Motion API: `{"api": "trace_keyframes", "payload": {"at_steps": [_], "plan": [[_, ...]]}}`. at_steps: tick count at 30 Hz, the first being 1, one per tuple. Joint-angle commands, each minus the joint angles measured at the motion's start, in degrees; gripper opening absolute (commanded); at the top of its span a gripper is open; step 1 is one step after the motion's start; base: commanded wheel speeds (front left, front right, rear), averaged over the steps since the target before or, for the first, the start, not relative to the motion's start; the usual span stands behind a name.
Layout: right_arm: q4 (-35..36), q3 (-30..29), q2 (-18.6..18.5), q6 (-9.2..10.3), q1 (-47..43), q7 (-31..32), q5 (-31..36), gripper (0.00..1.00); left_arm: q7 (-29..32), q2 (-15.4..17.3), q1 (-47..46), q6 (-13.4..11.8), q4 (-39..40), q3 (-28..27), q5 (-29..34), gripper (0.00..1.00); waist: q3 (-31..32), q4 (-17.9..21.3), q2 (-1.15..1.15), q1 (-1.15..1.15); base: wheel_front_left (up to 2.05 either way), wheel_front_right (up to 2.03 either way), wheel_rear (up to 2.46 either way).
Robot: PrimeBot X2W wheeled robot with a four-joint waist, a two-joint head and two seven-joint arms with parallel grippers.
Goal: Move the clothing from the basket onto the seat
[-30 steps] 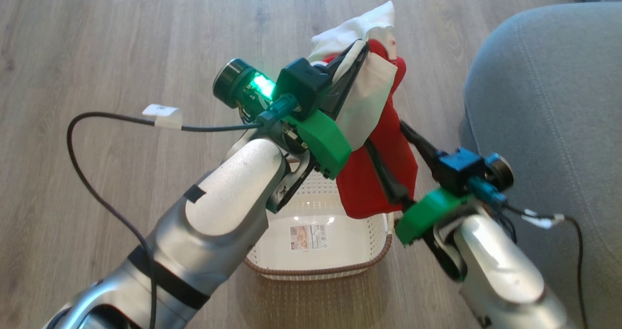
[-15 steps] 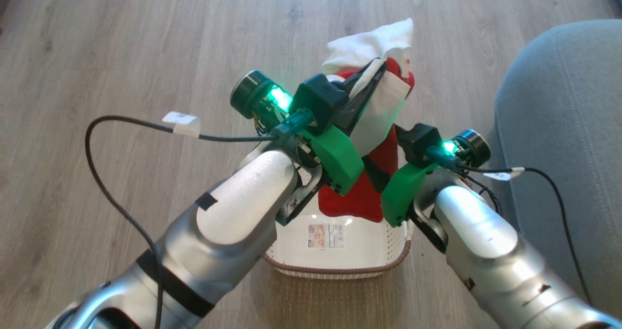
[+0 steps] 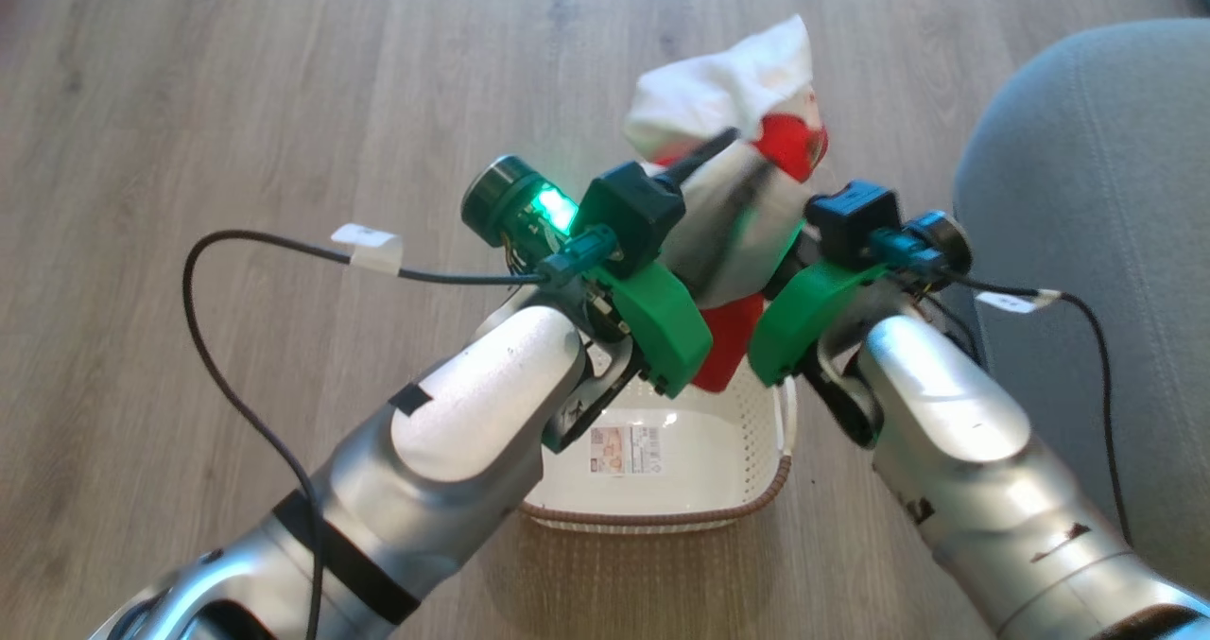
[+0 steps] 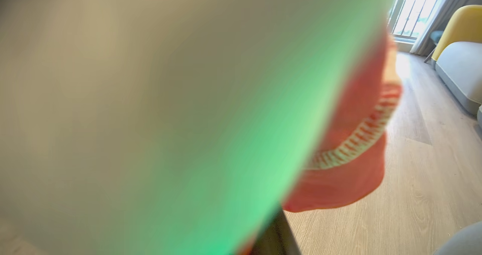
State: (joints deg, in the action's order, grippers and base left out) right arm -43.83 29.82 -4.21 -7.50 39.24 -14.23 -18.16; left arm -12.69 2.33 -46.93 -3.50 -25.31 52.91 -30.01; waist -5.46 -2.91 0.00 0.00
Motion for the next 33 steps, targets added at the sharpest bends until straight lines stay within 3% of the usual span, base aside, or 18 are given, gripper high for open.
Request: {"api": "trace_keyframes", "payload": {"at_steps": [1,7,14,33], "plan": [[3.0,-1.0,0.4,0.01,0.2,-0.7,0.2,0.00,-0.3,0.7,-2.2,0.5,0.9,-1.4,-0.3,1.00,-0.2,0.9,0.00,0.00,0.00,0.00,0.00],[8.5,-6.8,-1.3,0.01,-2.7,-0.8,1.7,0.00,-1.1,1.7,-1.2,1.6,-1.1,-1.3,-0.6,1.00,-1.0,5.0,0.00,0.00,0.00,0.00,0.00],[15.7,-14.4,-3.0,0.01,-6.0,-0.8,3.5,0.00,-2.0,3.5,0.4,2.3,-2.7,-2.0,-0.2,1.00,-1.6,13.2,0.00,0.00,0.00,0.00,0.00],[23.9,-20.6,-2.5,0.01,-15.4,-0.8,1.9,0.00,-2.3,6.0,8.2,3.0,-1.8,-6.5,1.2,1.00,-0.2,32.8,0.00,0.00,0.00,0.00,0.00]]}}
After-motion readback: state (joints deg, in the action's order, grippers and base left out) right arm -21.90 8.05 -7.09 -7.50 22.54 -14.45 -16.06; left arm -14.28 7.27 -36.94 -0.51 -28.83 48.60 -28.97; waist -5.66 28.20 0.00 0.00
